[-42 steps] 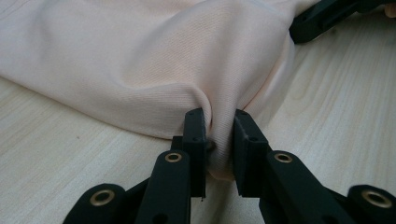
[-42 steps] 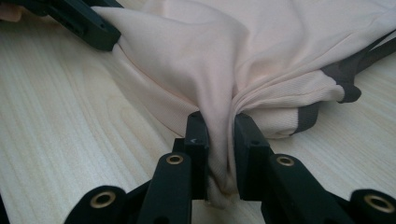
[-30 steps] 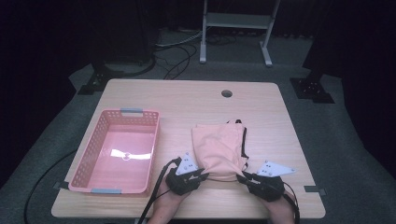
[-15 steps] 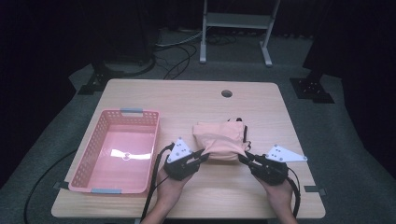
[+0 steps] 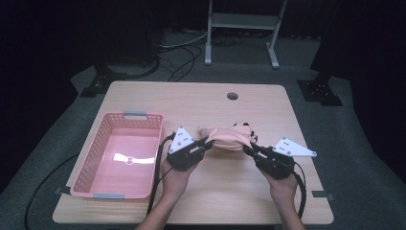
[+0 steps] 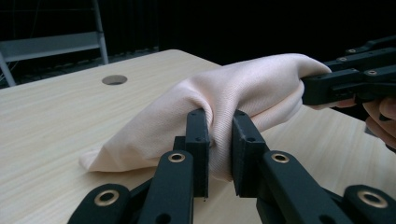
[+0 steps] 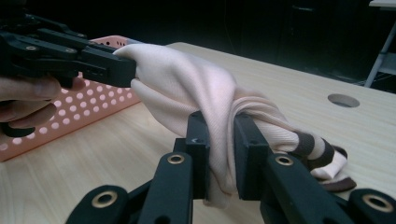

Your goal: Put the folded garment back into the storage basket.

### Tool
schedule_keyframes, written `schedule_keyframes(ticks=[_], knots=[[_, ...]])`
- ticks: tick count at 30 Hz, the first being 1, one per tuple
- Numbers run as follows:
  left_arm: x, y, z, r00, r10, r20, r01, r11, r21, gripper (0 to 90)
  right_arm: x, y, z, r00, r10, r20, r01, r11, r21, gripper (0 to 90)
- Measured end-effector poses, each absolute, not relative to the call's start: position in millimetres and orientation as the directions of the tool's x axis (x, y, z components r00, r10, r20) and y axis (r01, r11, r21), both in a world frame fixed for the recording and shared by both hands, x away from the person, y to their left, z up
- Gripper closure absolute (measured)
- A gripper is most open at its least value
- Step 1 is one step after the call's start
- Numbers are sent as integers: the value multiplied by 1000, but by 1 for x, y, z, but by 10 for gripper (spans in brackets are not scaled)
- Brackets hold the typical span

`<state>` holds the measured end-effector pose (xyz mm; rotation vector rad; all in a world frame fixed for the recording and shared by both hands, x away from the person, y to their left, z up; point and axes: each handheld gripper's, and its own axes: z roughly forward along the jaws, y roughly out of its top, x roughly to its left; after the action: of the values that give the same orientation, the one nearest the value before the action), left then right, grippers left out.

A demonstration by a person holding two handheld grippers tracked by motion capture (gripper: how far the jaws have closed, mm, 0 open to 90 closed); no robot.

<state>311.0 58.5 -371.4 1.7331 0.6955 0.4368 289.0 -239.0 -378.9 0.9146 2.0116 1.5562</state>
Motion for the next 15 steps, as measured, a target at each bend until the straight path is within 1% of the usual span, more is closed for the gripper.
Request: schedule_keyframes(ticks=[6, 15], knots=[[321, 66, -364, 737, 672, -74, 228, -145, 963, 802, 299, -231, -373, -693, 718, 58, 226, 140, 964, 788], [335, 83, -354, 710, 703, -48, 240, -176, 955, 803, 317, -213, -368, -715, 697, 62, 220, 139, 966, 788]])
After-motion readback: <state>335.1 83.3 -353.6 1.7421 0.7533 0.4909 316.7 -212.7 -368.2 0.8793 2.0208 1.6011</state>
